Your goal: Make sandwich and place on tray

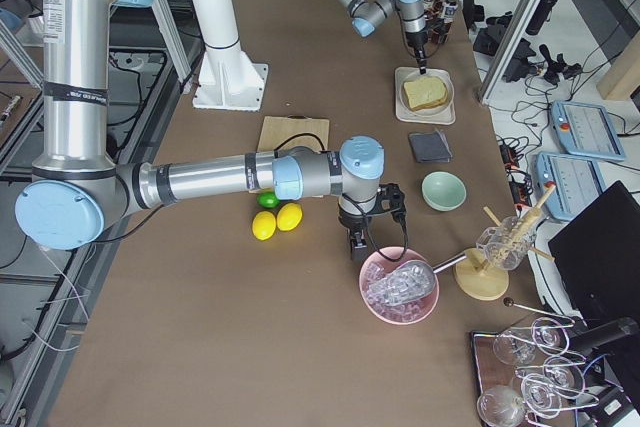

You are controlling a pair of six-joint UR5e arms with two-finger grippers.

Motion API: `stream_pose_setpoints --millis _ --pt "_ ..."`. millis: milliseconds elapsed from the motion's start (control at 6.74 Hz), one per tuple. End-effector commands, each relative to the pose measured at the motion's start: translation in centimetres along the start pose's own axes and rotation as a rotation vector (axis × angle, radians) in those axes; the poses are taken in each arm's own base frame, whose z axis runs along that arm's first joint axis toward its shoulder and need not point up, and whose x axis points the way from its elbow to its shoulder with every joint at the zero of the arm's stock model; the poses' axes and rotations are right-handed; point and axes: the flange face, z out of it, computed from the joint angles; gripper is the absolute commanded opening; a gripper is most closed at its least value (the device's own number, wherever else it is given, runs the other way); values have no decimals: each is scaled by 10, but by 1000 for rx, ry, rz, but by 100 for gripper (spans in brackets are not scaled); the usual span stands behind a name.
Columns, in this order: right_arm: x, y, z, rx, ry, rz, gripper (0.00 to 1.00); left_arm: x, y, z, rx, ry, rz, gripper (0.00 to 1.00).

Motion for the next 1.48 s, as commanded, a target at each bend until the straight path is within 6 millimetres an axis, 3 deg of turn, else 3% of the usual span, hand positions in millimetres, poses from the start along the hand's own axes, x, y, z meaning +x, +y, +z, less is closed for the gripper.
stream_pose_setpoints --millis 0,148,297,594,890,1187,1335 --pt "4 3 3 -6 2 8 100 -7 -10 -5 17 -4 82 76" --pt "6 7 5 -11 0 11 100 -12 -28 -21 40 8 89 87" --pt "7 9 7 -14 0 14 100 -31 -22 -41 63 37 98 96" --pt "9 15 9 -20 2 20 100 -49 -3 -109 -9 54 82 97" --pt "20 35 20 -50 4 48 100 -116 30 -197 -96 126 74 98" --pt "39 53 18 -48 10 99 100 -178 54 -287 -124 12 186 98" --pt "45 56 14 -39 16 114 100 -227 61 -320 -128 -51 243 98"
